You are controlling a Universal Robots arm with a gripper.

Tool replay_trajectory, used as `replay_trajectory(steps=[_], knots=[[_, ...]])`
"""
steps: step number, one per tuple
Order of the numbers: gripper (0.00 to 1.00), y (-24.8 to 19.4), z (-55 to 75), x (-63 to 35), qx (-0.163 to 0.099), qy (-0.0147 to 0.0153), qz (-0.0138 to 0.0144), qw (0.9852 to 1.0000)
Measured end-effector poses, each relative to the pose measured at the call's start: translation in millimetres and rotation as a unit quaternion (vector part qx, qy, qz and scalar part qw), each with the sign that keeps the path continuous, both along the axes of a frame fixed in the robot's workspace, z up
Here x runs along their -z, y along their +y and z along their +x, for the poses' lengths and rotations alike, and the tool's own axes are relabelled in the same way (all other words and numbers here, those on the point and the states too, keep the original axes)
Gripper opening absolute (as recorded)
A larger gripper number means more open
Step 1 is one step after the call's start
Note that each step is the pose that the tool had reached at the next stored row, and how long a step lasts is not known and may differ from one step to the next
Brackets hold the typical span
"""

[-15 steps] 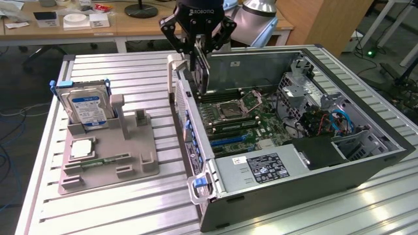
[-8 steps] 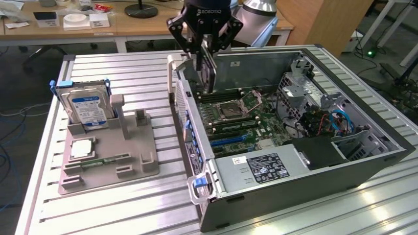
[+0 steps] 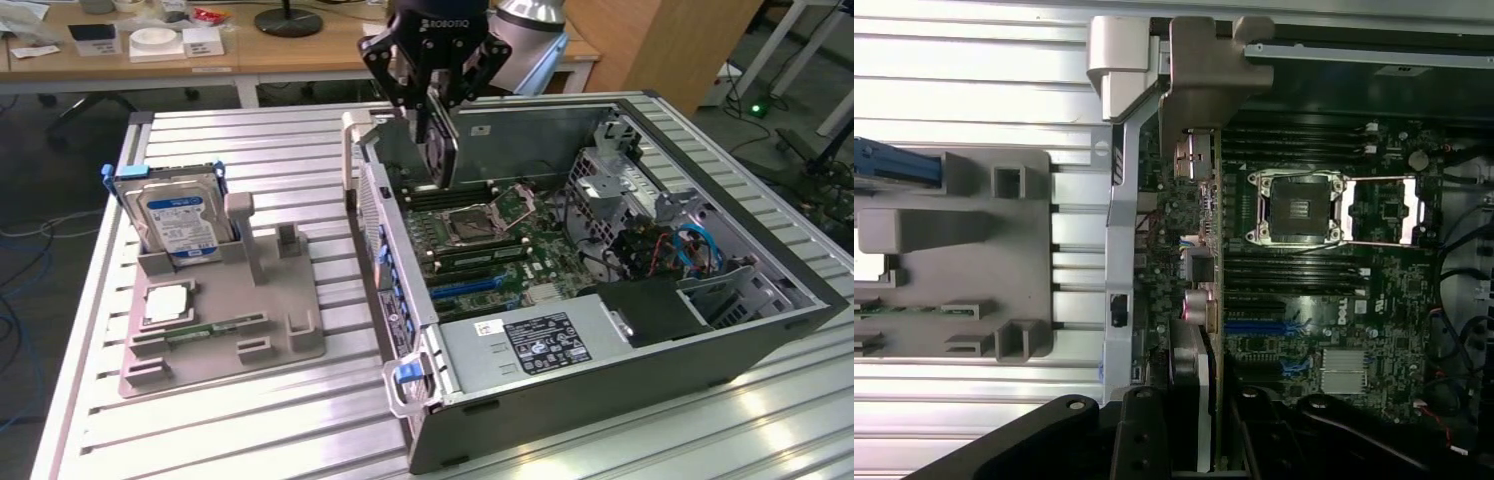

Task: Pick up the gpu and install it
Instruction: 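Pick up the gpu and move the gpu toward the slot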

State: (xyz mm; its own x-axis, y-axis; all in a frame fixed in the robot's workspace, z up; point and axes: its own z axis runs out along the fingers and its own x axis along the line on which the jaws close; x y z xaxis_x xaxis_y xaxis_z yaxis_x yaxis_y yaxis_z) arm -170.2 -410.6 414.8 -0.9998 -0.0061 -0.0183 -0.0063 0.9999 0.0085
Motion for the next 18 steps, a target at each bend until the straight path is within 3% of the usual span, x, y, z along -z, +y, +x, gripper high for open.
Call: replay_trajectory(steps=[18], knots=[[0.28, 0.0, 32.3, 0.0, 0.000, 0.0000, 0.0000, 1.0000]])
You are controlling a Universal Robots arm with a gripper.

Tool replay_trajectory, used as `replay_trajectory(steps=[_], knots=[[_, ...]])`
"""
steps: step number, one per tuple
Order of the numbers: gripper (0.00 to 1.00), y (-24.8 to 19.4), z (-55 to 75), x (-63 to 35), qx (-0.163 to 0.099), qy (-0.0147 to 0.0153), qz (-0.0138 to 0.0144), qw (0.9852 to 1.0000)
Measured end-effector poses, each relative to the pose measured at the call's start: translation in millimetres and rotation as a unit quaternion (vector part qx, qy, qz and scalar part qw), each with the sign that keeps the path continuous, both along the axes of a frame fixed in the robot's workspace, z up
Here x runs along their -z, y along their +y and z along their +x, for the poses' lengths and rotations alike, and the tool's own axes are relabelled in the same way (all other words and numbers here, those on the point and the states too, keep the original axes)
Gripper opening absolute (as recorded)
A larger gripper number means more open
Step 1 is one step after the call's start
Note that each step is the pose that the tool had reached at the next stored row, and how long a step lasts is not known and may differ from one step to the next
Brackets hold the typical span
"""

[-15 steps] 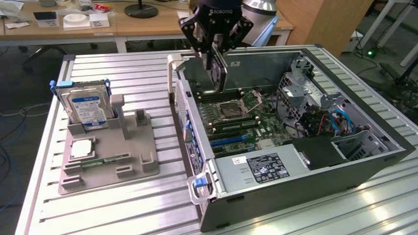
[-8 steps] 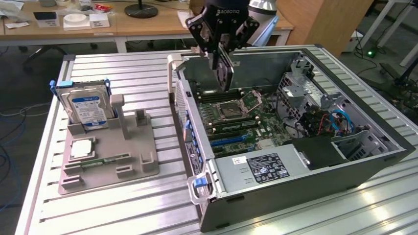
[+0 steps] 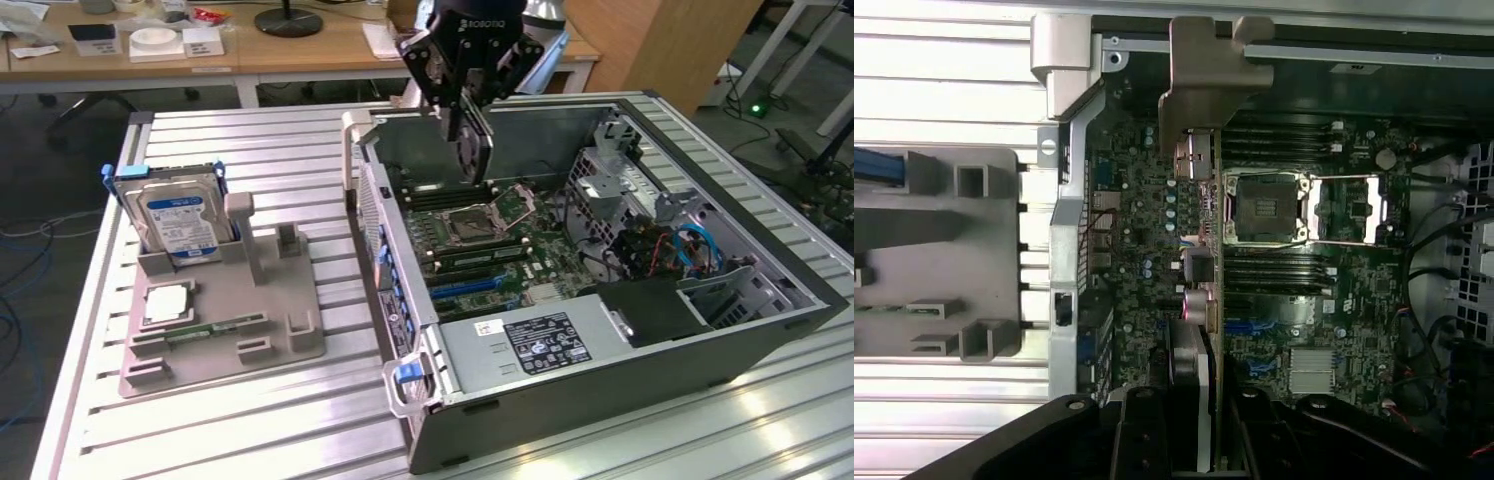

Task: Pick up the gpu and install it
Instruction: 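Pick up the gpu and move the gpu toward the slot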

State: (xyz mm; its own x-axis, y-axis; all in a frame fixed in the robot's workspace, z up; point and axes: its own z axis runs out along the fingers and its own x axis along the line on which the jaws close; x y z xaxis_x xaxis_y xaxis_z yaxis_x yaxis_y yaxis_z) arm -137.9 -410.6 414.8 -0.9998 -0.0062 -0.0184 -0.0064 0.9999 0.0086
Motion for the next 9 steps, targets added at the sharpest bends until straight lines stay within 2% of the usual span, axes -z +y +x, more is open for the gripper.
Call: replay_trajectory(steps=[9], knots=[[0.28, 0.0, 16.1, -0.1, 0.000, 0.0000, -0.0001, 1.0000]])
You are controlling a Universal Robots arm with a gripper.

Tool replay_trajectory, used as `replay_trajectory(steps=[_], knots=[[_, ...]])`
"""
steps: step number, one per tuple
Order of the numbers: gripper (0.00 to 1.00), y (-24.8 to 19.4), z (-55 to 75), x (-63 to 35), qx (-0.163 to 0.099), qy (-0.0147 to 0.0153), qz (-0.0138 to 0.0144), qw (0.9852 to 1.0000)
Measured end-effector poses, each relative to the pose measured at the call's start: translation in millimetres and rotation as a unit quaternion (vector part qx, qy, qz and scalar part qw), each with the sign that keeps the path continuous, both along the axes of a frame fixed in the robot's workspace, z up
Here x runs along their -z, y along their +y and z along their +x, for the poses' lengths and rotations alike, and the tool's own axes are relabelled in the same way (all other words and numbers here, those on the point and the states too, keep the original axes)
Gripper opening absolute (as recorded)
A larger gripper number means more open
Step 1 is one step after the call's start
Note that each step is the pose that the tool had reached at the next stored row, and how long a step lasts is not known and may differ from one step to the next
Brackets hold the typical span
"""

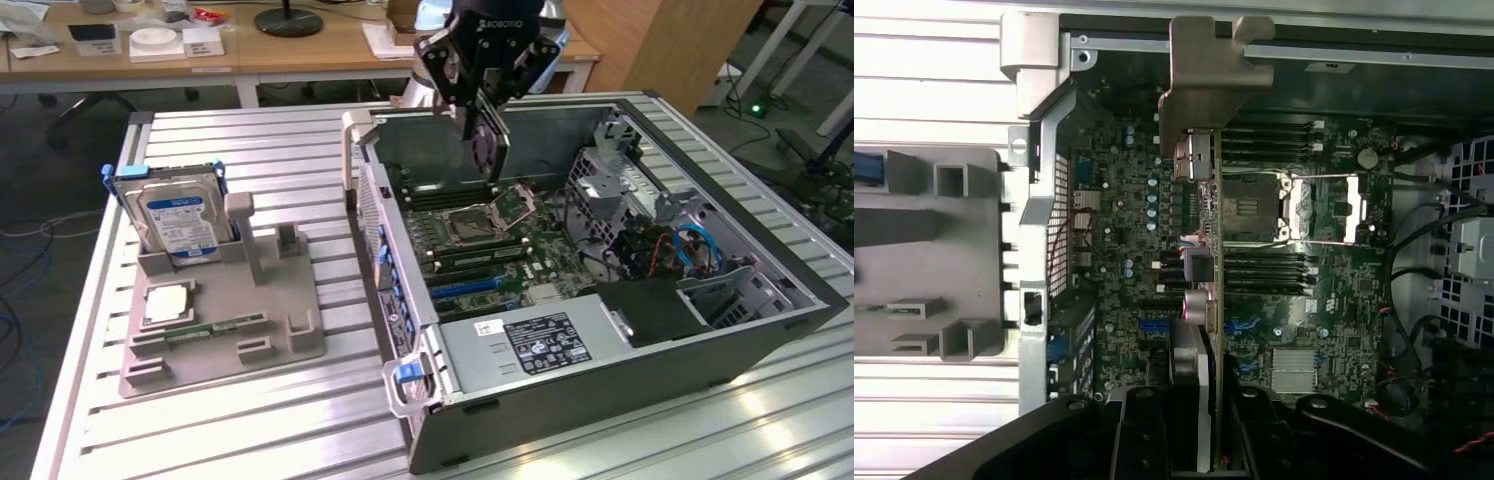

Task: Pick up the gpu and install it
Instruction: 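Pick up the gpu and move the gpu toward the slot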

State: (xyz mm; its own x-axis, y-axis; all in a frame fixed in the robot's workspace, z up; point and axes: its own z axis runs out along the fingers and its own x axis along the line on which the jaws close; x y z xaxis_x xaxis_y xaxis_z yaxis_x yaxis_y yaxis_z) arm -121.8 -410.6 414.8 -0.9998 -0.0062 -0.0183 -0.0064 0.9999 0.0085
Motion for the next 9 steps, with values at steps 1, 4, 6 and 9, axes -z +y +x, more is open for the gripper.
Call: replay_trajectory(steps=[1, 4, 6, 9], knots=[[0.28, 0.0, 2.0, 0.0, 0.000, 0.0000, 0.0000, 1.0000], [0.28, 0.0, 7.5, 0.0, -0.001, 0.0000, 0.0000, 1.0000], [0.28, 0.0, 11.5, 0.0, -0.001, 0.0000, 0.0000, 1.0000], [0.28, 0.0, 17.7, 0.1, -0.001, 0.0000, 0.0001, 1.0000]])
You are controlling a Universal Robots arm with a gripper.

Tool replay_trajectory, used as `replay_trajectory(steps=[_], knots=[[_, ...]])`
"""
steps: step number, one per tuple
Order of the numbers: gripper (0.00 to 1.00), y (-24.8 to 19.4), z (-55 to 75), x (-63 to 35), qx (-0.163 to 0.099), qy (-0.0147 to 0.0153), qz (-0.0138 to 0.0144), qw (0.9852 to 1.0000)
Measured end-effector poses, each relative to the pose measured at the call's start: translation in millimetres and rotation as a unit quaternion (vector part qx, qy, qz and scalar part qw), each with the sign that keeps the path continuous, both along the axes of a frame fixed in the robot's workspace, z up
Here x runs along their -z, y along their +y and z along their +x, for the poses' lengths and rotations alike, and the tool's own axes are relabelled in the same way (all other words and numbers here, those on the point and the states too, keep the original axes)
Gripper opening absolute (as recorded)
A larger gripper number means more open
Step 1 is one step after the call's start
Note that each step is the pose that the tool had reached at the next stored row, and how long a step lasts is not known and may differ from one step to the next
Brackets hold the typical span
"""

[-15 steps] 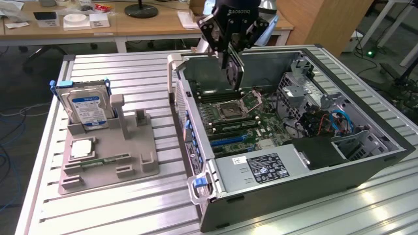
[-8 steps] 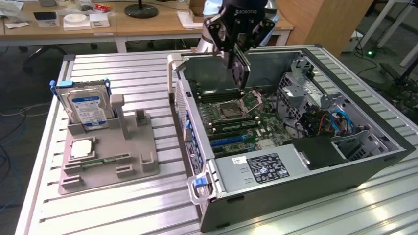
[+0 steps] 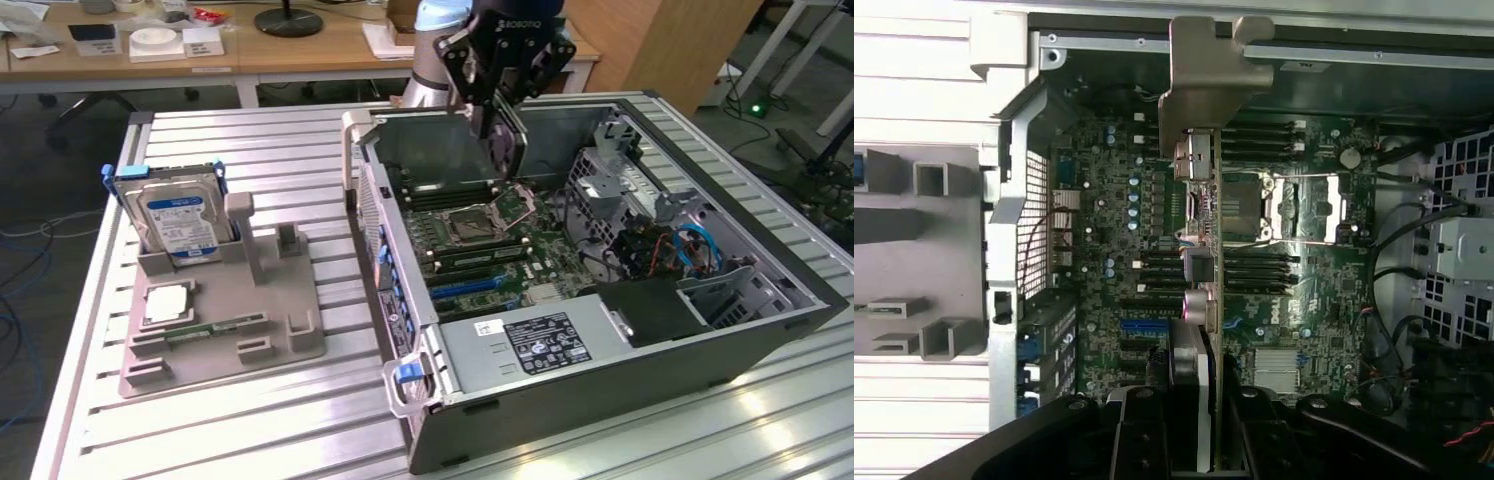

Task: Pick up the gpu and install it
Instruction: 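Pick up the gpu and move the gpu toward the slot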

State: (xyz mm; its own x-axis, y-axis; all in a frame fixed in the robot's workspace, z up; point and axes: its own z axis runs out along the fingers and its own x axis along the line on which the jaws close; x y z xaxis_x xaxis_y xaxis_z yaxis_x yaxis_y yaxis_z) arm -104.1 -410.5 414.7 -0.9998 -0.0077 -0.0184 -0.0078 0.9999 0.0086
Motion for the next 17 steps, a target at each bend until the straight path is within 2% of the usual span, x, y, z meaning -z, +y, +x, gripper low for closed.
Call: replay_trajectory(steps=[17], knots=[[0.28, 0.1, 40.3, 0.1, 0.000, 0.0000, 0.0000, 1.0000]])
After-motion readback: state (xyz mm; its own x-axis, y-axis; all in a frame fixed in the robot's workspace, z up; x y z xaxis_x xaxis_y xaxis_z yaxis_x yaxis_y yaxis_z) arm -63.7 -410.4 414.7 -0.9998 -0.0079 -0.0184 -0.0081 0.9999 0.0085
